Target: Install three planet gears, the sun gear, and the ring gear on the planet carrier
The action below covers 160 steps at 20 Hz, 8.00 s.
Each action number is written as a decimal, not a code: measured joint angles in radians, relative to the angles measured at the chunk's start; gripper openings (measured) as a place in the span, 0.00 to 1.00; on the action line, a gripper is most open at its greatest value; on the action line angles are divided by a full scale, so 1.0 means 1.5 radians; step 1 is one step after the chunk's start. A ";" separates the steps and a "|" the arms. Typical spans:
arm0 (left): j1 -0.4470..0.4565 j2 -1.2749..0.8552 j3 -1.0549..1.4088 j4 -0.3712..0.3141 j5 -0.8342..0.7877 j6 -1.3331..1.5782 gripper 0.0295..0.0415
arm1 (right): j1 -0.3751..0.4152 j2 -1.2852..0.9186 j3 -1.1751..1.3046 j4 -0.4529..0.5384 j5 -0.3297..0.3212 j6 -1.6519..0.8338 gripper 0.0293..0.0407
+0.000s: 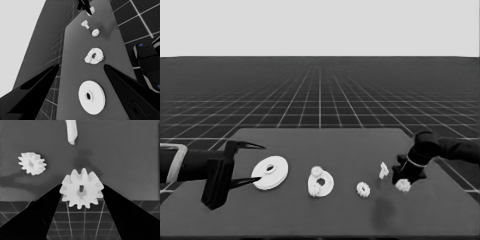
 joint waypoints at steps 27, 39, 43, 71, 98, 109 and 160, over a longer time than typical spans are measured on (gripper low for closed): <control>0.000 0.000 0.000 0.000 0.000 0.000 0.75 | -0.088 0.569 -0.327 -0.104 -0.026 0.247 0.81; 0.000 0.000 0.000 0.000 0.000 0.000 0.75 | 0.017 0.552 -0.261 -0.004 -0.060 0.288 0.81; 0.000 0.000 0.000 0.000 0.000 0.000 0.75 | 0.021 0.303 -0.038 0.000 -0.056 0.260 0.81; 0.000 0.000 0.000 0.000 0.000 0.000 0.75 | -0.077 0.252 -0.054 -0.084 -0.019 0.201 0.15; 0.000 0.000 0.000 0.000 0.000 0.000 0.75 | -0.049 0.664 -0.402 -0.067 -0.041 0.263 0.14; 0.000 0.000 0.000 0.000 0.000 0.000 0.75 | -0.056 0.663 -0.403 -0.067 -0.041 0.315 0.14; 0.000 0.000 0.000 0.000 0.000 0.000 0.75 | -0.059 0.663 -0.404 -0.068 -0.040 0.671 0.14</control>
